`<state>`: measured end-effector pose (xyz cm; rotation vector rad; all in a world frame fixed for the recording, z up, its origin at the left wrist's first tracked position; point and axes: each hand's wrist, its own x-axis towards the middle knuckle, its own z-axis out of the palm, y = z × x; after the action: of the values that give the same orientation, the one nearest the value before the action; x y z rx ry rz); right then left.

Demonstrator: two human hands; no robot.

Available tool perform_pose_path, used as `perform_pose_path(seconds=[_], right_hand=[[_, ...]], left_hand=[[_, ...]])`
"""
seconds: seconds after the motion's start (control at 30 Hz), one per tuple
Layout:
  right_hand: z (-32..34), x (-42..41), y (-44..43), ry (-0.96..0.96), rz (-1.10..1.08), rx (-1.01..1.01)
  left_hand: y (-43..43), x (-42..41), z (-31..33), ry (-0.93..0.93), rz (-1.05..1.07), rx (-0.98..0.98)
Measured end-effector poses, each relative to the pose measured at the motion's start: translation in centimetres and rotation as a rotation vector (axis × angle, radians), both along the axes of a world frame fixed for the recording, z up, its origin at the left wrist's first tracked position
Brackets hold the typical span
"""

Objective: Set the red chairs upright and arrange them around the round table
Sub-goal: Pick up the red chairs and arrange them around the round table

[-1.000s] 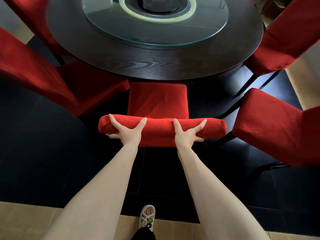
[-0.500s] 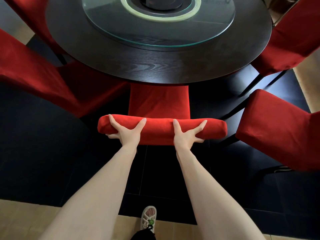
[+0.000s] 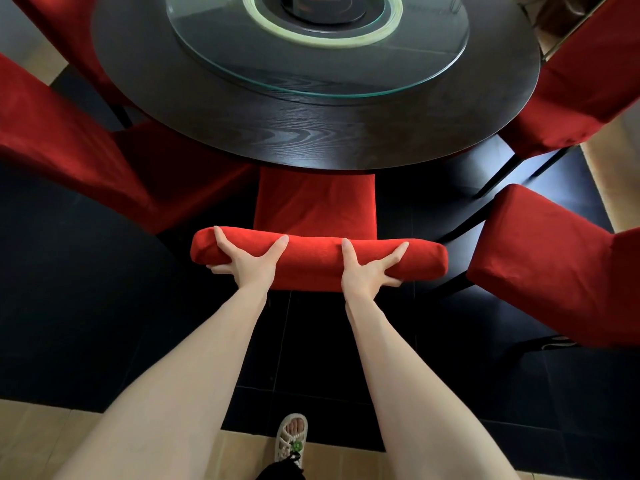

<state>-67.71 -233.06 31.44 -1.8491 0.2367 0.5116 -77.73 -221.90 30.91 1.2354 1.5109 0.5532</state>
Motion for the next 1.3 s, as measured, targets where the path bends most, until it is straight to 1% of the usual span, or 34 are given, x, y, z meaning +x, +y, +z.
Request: perform_pose_path(seconds=[0.33,0.77,1.3], right_hand=[[0.0,-0.1,0.4,0.015,0.0,-0.022],[0.0,1.4,0.0,0.007,0.021,-0.026],[-0.2,1.9,0.7,-0.007,0.007,0.006]], left_hand=[[0.5,-0.1,0.2,0.008,-0.026,-0.009],[0.1,1.2,-0.3,0.011,-0.003,0.006],[1.0,1.8,-0.1,0.033,-0.031,0.009]])
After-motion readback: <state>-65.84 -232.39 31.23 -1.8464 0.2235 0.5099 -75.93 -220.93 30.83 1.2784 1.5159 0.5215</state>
